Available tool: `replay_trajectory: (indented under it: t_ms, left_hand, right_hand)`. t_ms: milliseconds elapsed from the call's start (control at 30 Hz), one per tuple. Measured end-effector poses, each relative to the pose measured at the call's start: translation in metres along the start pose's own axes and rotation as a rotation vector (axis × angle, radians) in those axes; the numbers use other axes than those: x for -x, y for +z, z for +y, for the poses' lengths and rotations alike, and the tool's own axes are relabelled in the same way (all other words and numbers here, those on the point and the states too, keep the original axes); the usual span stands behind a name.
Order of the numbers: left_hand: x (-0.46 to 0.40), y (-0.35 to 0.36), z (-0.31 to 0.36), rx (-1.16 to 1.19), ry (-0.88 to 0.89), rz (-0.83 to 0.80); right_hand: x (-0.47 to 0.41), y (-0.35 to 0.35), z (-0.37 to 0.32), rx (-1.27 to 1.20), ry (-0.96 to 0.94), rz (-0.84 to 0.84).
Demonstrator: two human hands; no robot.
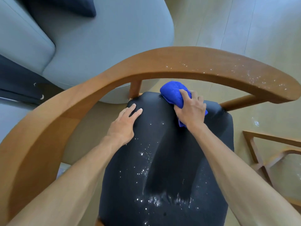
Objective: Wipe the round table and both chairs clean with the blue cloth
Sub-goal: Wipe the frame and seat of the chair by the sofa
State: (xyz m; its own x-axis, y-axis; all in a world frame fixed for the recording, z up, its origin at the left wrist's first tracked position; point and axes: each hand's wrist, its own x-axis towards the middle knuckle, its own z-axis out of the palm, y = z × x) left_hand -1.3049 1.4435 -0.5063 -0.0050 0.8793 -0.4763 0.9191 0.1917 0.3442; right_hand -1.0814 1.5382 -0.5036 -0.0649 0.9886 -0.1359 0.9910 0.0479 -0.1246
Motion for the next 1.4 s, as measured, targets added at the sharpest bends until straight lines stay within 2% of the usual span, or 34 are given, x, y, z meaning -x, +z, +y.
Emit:
replay_trajectory:
  t_ms: [167, 267, 333, 367, 400, 433, 467, 500, 533, 567, 600, 633, 667, 700, 800, 867, 967, 1067, 1133, 1200, 1267, 1400]
  left_hand:
    - [0.000, -0.006, -0.003, 0.046, 0.030, 0.012]
    - [-0.001, -0.010, -0.005, 0.079, 0.059, -0.009]
    - [-0.001, -0.011, -0.007, 0.084, 0.070, -0.018]
    - [0.000, -0.011, -0.007, 0.078, 0.070, -0.023]
    - [0.000, -0.011, -0.007, 0.068, 0.064, -0.026]
    - [0.001, -0.010, -0.006, 0.057, 0.056, -0.029]
    - [0.002, -0.010, -0.005, 0.047, 0.049, -0.030]
    - [0.002, -0.010, -0.004, 0.040, 0.043, -0.030]
    - [0.003, -0.010, -0.003, 0.035, 0.039, -0.030]
    - [0.003, -0.010, -0.002, 0.031, 0.035, -0.032]
    - [0.003, -0.010, -0.001, 0.026, 0.030, -0.034]
    - [0.003, -0.010, 0.000, 0.021, 0.026, -0.034]
    - [0.003, -0.009, 0.000, 0.016, 0.019, -0.030]
    - [0.003, -0.009, 0.001, 0.013, 0.013, -0.023]
    - [0.003, -0.007, 0.001, 0.010, 0.018, 0.001]
    - [0.003, -0.005, 0.000, 0.009, 0.023, 0.017]
    - [0.003, -0.004, -0.001, 0.003, 0.024, 0.027]
    - [0.003, -0.003, -0.001, -0.005, 0.030, 0.035]
    - [0.002, -0.003, -0.001, -0.005, 0.032, 0.035]
    - [0.002, -0.004, -0.001, -0.011, 0.028, 0.031]
    - [0.003, -0.005, 0.001, -0.016, 0.019, 0.025]
    - [0.005, -0.005, 0.007, -0.028, -0.006, 0.018]
  right_hand:
    - [0.050, 0.001, -0.017, -0.165, -0.100, 0.051]
    - [0.132, 0.010, -0.037, -0.216, -0.262, 0.008]
    - [0.207, 0.019, -0.037, -0.223, -0.465, -0.002]
    - [0.243, 0.021, -0.038, -0.234, -0.560, -0.066]
    - [0.271, 0.020, -0.043, -0.238, -0.556, -0.110]
    - [0.278, 0.019, -0.048, -0.255, -0.435, -0.137]
    - [0.300, 0.015, -0.048, -0.372, -0.480, -0.242]
    - [0.307, 0.020, -0.052, -0.414, -0.423, 0.065]
    - [0.308, 0.015, -0.056, -0.430, -0.395, 0.187]
    - [0.304, 0.006, -0.049, -0.342, -0.490, 0.049]
    - [0.297, -0.003, -0.039, -0.113, -0.599, -0.119]
    - [0.284, 0.000, -0.019, -0.036, -0.849, -0.134]
    - [0.269, 0.010, -0.001, -0.079, -1.013, -0.160]
    - [0.250, 0.009, 0.016, -0.094, -1.047, -0.182]
    - [0.175, 0.004, 0.031, -0.056, -0.917, -0.080]
    - [0.126, -0.002, 0.046, -0.051, -0.811, 0.049]
    - [0.068, -0.015, 0.082, -0.026, -0.512, 0.144]
    - [0.045, -0.019, 0.095, -0.089, -0.154, 0.151]
    - [0.057, -0.015, 0.088, -0.125, -0.062, 0.152]
    - [0.098, -0.009, 0.077, -0.168, -0.089, 0.137]
    - [0.166, -0.001, 0.071, -0.202, -0.225, 0.097]
    - [0.321, 0.011, 0.084, -0.197, -0.702, -0.218]
